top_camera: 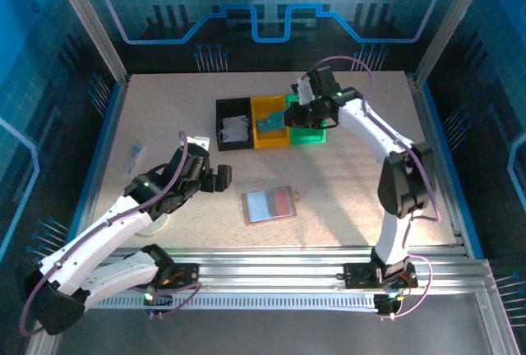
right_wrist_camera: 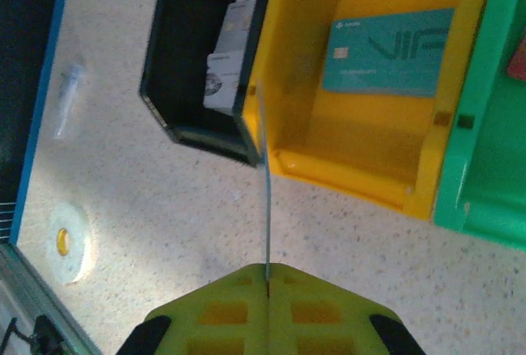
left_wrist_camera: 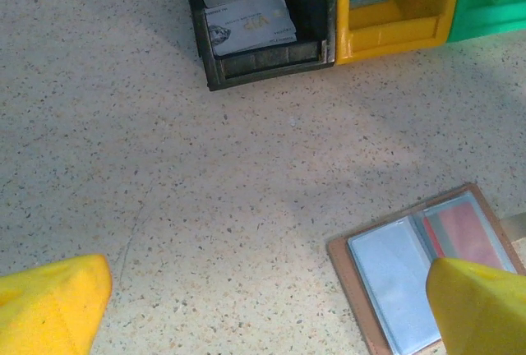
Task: Take the credit cards out of the card holder
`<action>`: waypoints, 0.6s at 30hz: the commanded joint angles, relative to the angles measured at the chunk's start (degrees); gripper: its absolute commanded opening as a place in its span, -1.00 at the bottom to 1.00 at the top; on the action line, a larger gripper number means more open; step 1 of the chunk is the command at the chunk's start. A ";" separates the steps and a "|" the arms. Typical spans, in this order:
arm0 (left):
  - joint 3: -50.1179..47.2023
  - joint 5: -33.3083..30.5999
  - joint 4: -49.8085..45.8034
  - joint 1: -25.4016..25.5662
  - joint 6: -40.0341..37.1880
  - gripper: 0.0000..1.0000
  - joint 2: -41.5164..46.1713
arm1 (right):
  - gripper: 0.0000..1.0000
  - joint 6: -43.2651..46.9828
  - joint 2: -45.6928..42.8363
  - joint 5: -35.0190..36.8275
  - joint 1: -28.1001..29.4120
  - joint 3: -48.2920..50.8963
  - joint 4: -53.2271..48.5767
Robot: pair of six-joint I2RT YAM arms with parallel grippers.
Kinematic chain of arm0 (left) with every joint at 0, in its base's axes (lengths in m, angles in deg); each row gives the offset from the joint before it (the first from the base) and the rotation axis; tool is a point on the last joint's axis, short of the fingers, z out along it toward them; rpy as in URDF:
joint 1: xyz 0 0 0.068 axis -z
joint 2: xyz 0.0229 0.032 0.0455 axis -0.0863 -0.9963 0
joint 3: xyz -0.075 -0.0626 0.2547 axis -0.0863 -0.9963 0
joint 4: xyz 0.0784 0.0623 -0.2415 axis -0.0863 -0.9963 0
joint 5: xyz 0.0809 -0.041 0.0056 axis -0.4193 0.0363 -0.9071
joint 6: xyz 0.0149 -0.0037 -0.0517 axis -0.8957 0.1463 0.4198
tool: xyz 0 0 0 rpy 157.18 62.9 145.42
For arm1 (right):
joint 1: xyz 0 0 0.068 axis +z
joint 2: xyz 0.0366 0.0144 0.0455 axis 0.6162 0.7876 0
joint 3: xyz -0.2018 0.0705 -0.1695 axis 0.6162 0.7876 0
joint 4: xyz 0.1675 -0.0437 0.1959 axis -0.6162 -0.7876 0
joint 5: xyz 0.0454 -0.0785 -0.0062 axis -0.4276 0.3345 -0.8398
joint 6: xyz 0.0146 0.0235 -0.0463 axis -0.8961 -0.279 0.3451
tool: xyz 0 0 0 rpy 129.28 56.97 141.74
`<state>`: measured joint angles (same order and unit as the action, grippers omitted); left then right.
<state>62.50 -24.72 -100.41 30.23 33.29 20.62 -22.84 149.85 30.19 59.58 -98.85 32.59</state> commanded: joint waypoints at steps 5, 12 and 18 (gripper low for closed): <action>-0.96 -1.59 0.66 -0.39 -2.03 0.98 -0.34 | -1.00 1.63 10.71 -1.48 -1.16 -11.39 -5.60; -1.17 -1.83 0.95 -0.54 -2.57 0.98 -0.69 | -1.00 1.86 19.82 -2.68 -1.20 -22.03 -9.43; -1.36 -2.09 0.96 -0.53 -2.76 0.98 -1.17 | -1.00 1.78 24.98 -3.82 -1.13 -27.36 -11.22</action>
<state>61.87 -25.38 -99.91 30.08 32.03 19.75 -21.76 172.25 28.36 58.97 -123.11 24.66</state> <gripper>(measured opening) 0.992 0.039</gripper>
